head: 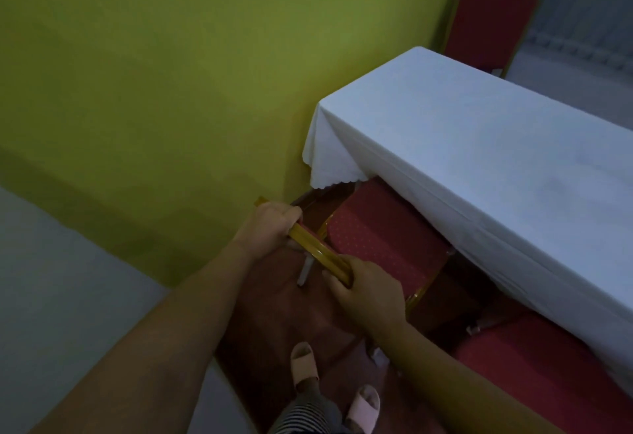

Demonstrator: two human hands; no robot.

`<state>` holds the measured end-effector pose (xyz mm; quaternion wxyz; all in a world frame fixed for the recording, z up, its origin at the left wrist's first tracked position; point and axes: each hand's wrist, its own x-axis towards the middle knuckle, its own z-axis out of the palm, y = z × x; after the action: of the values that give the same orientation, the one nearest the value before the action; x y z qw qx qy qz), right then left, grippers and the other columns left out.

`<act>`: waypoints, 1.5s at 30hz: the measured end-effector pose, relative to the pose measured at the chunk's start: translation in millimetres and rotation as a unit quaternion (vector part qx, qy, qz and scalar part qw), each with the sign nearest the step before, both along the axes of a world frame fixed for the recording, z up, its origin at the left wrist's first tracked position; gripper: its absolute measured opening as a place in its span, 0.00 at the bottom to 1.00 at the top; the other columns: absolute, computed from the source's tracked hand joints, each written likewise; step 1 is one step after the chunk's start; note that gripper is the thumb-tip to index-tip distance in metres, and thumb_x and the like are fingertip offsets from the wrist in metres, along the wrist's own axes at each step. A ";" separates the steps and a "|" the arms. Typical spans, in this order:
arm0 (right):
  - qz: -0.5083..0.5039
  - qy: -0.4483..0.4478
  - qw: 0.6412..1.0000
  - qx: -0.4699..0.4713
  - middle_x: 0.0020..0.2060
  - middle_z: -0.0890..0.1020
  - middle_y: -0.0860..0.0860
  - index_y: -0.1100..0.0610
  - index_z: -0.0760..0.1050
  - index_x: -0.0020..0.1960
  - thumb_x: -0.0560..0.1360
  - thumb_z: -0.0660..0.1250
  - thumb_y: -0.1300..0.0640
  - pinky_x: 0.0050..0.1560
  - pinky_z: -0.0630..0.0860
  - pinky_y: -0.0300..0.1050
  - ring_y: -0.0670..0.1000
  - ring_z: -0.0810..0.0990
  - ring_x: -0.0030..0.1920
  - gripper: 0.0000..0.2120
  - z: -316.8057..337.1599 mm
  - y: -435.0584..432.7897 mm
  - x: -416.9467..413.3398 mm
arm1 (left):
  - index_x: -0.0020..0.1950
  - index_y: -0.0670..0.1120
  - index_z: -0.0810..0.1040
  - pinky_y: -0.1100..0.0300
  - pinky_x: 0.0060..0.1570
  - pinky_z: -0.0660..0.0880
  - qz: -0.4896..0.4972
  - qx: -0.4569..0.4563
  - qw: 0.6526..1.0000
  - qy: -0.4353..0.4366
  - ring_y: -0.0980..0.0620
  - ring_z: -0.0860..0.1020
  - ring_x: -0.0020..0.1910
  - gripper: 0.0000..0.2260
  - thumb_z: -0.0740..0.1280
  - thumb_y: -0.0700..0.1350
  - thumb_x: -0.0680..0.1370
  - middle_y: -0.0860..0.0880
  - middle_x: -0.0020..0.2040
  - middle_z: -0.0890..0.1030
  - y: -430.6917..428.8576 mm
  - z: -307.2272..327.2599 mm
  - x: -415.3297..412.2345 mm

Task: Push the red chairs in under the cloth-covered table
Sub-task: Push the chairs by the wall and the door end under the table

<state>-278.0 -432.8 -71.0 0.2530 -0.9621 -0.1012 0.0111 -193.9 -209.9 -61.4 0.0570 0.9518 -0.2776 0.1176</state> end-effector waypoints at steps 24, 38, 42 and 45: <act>-0.002 -0.034 0.999 -0.011 0.38 0.83 0.46 0.43 0.78 0.59 0.75 0.62 0.35 0.30 0.57 0.29 0.44 0.80 0.36 0.18 5.5 -21.9 66.6 | 0.33 0.43 0.76 0.60 0.27 0.69 -0.007 -0.051 0.998 -0.036 0.48 0.76 0.26 0.21 0.72 0.61 0.63 0.48 0.28 0.77 -22.7 -10.2 75.9; -0.006 -0.051 0.998 -0.027 0.39 0.84 0.46 0.44 0.78 0.58 0.75 0.61 0.33 0.36 0.72 0.41 0.46 0.81 0.37 0.20 1.6 -32.4 128.1 | 0.33 0.44 0.73 0.61 0.29 0.66 0.026 -0.066 0.998 0.003 0.49 0.76 0.27 0.29 0.72 0.69 0.56 0.49 0.29 0.77 -33.7 -7.5 132.7; -0.006 -0.049 0.999 -0.018 0.39 0.84 0.46 0.44 0.78 0.58 0.75 0.59 0.33 0.35 0.72 0.41 0.45 0.81 0.37 0.21 -0.4 -27.7 135.8 | 0.33 0.45 0.72 0.60 0.28 0.67 0.015 -0.072 0.997 -0.003 0.51 0.75 0.27 0.30 0.65 0.73 0.57 0.50 0.29 0.77 -27.4 -12.5 145.2; -0.007 -0.062 0.998 -0.014 0.39 0.84 0.46 0.45 0.78 0.58 0.74 0.60 0.33 0.35 0.71 0.40 0.45 0.81 0.36 0.21 -3.4 -30.2 136.6 | 0.33 0.46 0.73 0.61 0.28 0.68 0.009 -0.070 0.997 -0.007 0.52 0.75 0.27 0.30 0.62 0.75 0.59 0.51 0.29 0.76 -26.5 -16.6 148.8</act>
<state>-141.4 -463.0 -74.4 0.2330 -0.9651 -0.1095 -0.0488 -45.2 -236.4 -78.0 0.1206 0.9470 -0.2604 0.1444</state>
